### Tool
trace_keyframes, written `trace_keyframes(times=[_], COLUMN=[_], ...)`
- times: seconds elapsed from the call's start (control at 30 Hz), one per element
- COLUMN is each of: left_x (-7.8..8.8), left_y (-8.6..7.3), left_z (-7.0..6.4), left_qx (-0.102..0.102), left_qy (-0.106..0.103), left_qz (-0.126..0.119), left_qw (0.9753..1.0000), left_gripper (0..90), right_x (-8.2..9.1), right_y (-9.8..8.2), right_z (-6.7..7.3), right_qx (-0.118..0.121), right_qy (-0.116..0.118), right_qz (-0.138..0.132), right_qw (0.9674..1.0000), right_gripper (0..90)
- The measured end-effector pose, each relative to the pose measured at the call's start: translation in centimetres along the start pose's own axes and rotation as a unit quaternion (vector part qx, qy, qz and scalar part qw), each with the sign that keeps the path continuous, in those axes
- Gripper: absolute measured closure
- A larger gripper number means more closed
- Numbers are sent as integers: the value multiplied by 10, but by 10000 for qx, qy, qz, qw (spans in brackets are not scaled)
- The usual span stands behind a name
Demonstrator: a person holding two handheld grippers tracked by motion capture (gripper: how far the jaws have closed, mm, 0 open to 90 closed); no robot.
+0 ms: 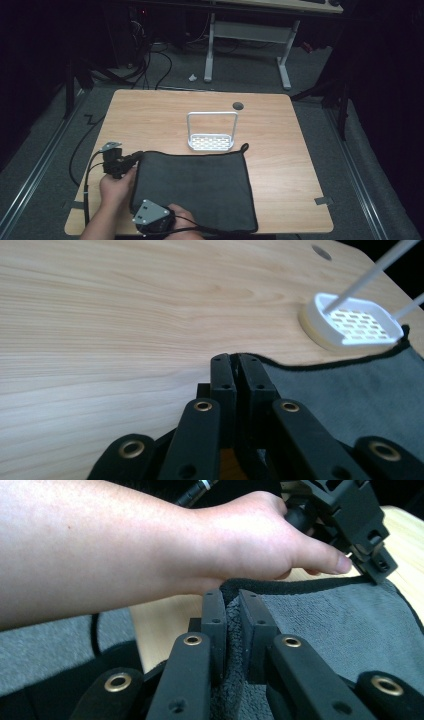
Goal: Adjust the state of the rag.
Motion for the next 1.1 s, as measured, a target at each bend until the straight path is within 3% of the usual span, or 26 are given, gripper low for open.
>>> trace_keyframes(times=[0.17,0.33,0.63,0.83,1.1], left_x=[22,11,-32,-55,-76], left_y=[9,16,18,15,20], left_z=[6,-9,-55,-77,-106], left_qx=[11,-70,-177,-267,-417], left_qy=[157,130,27,20,-133], left_qz=[-136,-128,-106,30,10], left_qw=[9998,9998,9998,9996,9990], left_gripper=[861,861,860,859,858], right_x=[-6,7,52,76,103], right_y=[19,18,-16,-51,-85], right_z=[10,0,-35,-61,-80], right_qx=[144,88,-38,-262,-586], right_qy=[38,-140,-677,-994,-1249], right_qz=[-198,-249,-185,7,142], right_qw=[9997,9996,9975,9947,9903], right_gripper=[834,834,834,833,833])
Point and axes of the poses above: each handheld gripper's, and its own axes: x roughly backward along the jaws, y roughly out of its top, z roughly to its left, the point moved 1 cm from there along -x, roughly forward along the jaws, and after that the axes turned 6 degrees about -y, right-handed, at the moved point
